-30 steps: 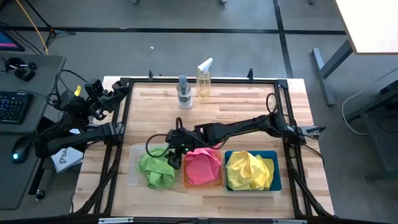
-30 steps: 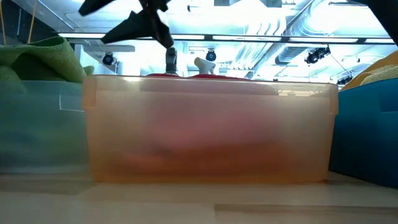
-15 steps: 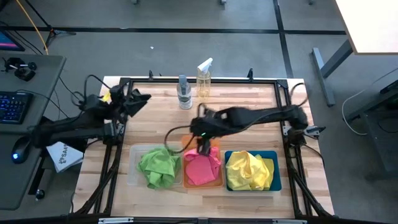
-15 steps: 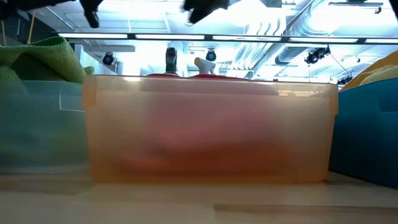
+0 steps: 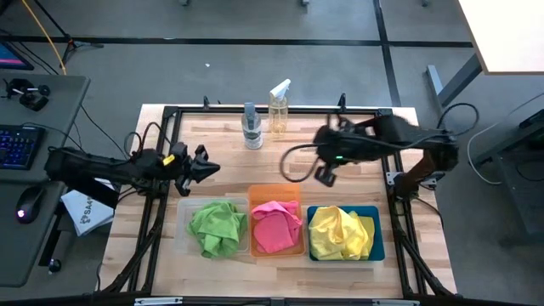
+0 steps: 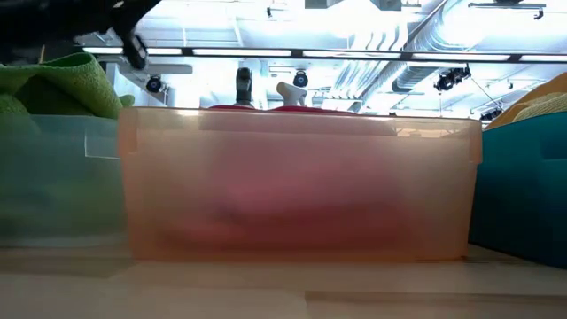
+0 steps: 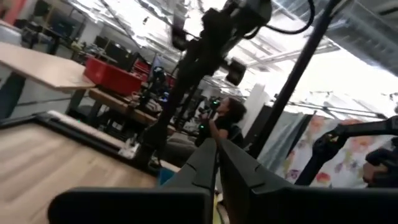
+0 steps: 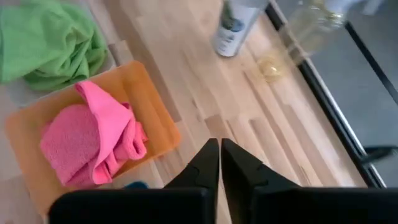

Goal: Sort microfiber towel by color & place in baskets
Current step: Return to Home Position

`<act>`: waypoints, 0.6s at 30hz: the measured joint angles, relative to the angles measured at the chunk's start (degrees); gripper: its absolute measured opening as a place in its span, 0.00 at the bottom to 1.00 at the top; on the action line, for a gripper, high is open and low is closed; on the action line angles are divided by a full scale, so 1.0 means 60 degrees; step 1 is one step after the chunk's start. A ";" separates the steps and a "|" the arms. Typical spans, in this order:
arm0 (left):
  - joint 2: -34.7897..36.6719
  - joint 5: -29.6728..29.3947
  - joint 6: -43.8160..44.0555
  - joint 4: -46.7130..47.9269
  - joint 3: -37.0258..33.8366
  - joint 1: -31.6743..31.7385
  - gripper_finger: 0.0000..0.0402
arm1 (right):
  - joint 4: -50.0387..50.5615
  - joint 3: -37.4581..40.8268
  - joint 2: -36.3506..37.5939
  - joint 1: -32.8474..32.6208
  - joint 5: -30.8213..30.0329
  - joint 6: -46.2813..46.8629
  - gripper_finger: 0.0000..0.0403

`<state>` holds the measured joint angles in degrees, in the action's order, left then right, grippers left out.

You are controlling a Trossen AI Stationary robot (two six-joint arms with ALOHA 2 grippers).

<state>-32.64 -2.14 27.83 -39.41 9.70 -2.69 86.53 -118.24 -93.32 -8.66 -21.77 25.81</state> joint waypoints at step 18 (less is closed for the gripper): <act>0.3272 -0.1393 0.0678 0.1671 -0.1484 -0.0464 0.00 | -0.1259 0.5469 0.4517 -0.4083 -0.2788 0.5932 0.00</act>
<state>-13.02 -10.50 31.90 -29.39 0.80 -5.48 78.98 -85.42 -66.22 -33.16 -38.50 61.41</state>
